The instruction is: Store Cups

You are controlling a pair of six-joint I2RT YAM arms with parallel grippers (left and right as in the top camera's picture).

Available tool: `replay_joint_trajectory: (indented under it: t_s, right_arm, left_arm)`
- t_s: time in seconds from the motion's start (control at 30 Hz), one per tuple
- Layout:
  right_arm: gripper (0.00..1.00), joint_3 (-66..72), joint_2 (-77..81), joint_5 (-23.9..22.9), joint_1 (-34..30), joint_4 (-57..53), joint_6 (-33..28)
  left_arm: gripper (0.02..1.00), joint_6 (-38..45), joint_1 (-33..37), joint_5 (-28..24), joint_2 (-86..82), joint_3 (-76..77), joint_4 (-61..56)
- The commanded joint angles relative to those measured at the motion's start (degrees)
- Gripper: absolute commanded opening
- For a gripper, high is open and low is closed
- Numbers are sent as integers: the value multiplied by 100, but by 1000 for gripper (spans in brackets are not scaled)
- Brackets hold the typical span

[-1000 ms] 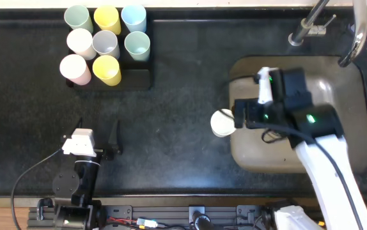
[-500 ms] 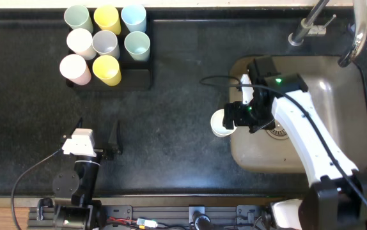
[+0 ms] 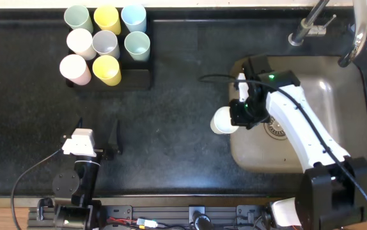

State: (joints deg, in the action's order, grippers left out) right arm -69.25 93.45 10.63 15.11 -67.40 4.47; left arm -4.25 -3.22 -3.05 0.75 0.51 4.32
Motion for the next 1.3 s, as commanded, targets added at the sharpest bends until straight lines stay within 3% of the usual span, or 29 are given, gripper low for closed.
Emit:
replay_joint_trajectory:
  t_s: [0.03, 0.4, 0.57, 0.7, 1.3]
  right_arm:
    - [42, -1049, -22, 332, 446, 81, -17]
    - [42, -4323, 1141, 103, 1539, 136, 236]
    - [42, -5139, 2109, -28, 1873, 11, 702]
    - [42, -5407, 2588, -350, 2041, 17, 1040]
    - [40, -5460, 3178, -566, 2326, 162, 1342]
  left_arm:
    - [1000, 85, 44, -92, -59, -4, 15]
    - [1000, 85, 44, -92, -59, -4, 15]
    - [1000, 85, 44, -92, -59, -4, 15]
    - [1000, 85, 44, -92, -59, -4, 13]
    - [1000, 85, 44, -92, -59, -4, 15]
